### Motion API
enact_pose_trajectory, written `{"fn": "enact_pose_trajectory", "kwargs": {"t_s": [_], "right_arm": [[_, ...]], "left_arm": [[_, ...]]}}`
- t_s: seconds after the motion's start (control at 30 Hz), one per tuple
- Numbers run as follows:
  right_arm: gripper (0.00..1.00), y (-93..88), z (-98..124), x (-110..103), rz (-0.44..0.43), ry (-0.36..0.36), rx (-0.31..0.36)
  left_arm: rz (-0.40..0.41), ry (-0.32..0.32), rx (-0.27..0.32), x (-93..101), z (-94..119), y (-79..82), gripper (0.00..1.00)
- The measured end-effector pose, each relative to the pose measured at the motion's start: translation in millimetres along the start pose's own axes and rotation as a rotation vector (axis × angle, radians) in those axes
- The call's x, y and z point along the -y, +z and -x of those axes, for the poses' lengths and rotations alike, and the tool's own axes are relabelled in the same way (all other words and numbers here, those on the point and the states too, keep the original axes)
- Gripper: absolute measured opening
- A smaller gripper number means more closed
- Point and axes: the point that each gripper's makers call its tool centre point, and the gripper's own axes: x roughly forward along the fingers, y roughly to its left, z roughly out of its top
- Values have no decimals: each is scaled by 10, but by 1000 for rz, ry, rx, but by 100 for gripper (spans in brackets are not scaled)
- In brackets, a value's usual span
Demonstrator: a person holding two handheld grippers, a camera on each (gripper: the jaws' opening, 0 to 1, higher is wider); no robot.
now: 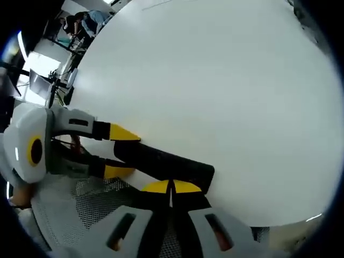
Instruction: Press the specified remote control buttons in sequence, fully releasing each button before pressing the next.
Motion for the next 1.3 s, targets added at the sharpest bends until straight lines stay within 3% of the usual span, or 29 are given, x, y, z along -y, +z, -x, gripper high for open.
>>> {"fn": "enact_pose_trajectory", "kwargs": {"t_s": [0.23,0.37,0.9,1.07,1.3], "right_arm": [[0,100,45,22,8,-4,70],[0,126,42,-31,8,15,83],[0,107,-22,14,44,-28,54],[0,102,-26,21,2,-26,64],[0,114,-42,14,21,-69,9]], "left_arm": [[32,26,5,-58,5,-7,32],[2,6,7,-2,1,4,27],[0,-1,13,11,-2,13,24],[0,-1,15,11,-3,12,24],[-2,-2,12,13,-3,13,24]]}}
